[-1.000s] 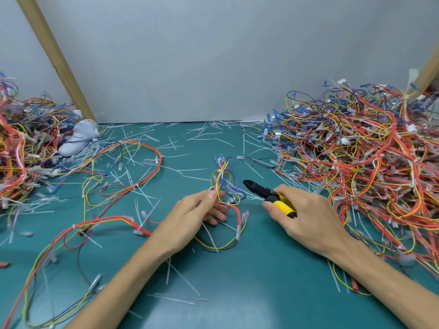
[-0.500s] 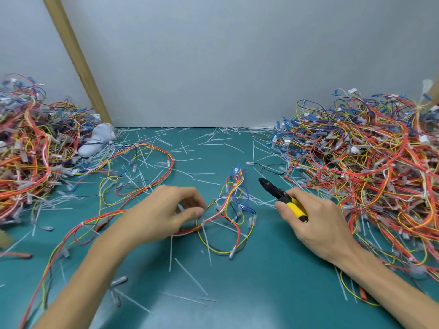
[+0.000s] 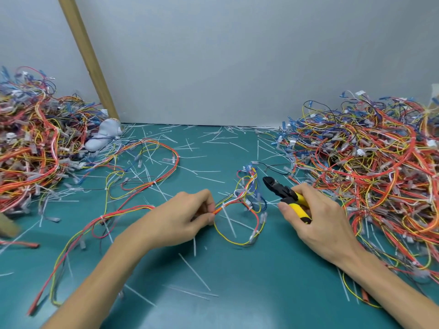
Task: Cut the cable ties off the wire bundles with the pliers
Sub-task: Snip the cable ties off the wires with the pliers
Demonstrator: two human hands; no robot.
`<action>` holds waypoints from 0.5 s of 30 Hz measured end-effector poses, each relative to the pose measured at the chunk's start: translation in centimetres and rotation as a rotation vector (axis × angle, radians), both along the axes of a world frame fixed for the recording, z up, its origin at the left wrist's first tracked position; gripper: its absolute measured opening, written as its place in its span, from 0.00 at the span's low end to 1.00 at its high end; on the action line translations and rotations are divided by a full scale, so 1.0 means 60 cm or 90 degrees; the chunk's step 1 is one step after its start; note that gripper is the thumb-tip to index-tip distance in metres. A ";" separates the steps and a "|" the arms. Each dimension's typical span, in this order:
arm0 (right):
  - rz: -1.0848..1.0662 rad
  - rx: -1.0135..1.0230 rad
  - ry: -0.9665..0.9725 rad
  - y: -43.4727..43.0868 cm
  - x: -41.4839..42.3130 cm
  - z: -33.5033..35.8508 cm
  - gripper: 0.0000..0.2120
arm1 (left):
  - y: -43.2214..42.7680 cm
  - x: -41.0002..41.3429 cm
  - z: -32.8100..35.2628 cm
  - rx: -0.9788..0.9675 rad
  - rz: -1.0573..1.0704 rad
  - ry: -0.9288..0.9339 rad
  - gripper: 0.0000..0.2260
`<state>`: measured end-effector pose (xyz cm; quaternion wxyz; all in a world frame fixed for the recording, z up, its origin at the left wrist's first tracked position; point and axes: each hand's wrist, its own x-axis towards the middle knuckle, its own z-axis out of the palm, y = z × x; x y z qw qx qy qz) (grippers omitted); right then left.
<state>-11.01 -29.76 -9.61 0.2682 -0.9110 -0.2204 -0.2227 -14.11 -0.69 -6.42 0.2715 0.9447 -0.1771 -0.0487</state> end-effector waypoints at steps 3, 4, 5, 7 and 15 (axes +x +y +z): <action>0.006 -0.034 -0.019 0.003 -0.003 0.001 0.12 | -0.028 -0.001 -0.018 -0.120 0.017 -0.040 0.01; 0.006 -0.044 -0.023 0.004 -0.004 0.001 0.13 | -0.036 0.000 -0.025 -0.140 0.027 -0.068 0.02; 0.005 -0.053 -0.024 0.004 -0.004 0.001 0.13 | -0.044 0.000 -0.033 -0.151 0.037 -0.098 0.04; 0.002 -0.067 -0.024 0.005 -0.004 0.000 0.14 | -0.057 0.000 -0.049 -0.169 0.065 -0.142 0.07; -0.016 -0.028 0.007 0.001 0.003 -0.001 0.11 | -0.068 -0.003 -0.064 -0.070 0.085 -0.241 0.12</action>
